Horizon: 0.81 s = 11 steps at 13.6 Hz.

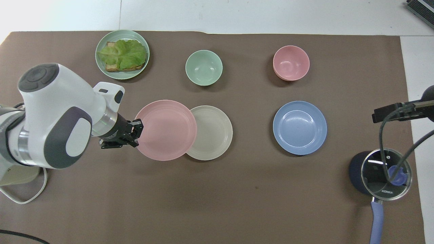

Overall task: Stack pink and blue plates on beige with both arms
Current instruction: 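Grip the pink plate rim and slide it onto the beige plate, then open the left gripper to release the pink plate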

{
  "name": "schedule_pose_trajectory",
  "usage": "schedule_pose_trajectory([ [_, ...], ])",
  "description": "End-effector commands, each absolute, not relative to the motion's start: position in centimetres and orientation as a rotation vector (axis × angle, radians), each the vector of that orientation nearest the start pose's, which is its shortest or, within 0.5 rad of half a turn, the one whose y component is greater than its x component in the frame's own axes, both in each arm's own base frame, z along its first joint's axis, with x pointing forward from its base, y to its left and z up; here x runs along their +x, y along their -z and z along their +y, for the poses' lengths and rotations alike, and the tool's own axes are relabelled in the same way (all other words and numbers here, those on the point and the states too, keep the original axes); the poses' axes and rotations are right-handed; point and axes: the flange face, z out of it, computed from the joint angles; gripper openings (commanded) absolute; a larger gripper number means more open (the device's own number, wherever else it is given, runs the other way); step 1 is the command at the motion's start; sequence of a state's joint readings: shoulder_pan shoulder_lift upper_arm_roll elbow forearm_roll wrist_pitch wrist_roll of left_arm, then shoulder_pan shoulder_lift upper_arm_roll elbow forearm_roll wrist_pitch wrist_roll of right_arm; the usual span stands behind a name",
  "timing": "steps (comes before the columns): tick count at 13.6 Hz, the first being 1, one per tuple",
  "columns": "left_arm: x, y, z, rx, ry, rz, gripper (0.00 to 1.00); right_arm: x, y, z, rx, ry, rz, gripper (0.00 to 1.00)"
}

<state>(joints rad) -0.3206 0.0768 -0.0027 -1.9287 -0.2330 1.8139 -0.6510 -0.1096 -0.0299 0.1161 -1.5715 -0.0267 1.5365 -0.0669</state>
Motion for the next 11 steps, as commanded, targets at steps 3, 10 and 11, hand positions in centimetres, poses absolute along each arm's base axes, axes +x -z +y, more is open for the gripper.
schedule_pose_trajectory([
  [3, 50.6, -38.6, -25.6, -3.231, -0.337, -0.601, 0.0, 54.2, -63.9, -0.1, -3.17, 0.001, -0.091, 1.0],
  [10, 50.2, -36.2, -27.7, -3.241, -0.297, -0.568, 1.0, 54.2, -64.0, -0.1, -3.17, 0.003, -0.091, 1.0],
  [11, 50.4, -36.3, -27.5, -3.242, -0.296, -0.572, 1.0, 54.2, -63.9, -0.1, -3.17, 0.001, -0.091, 1.0],
])
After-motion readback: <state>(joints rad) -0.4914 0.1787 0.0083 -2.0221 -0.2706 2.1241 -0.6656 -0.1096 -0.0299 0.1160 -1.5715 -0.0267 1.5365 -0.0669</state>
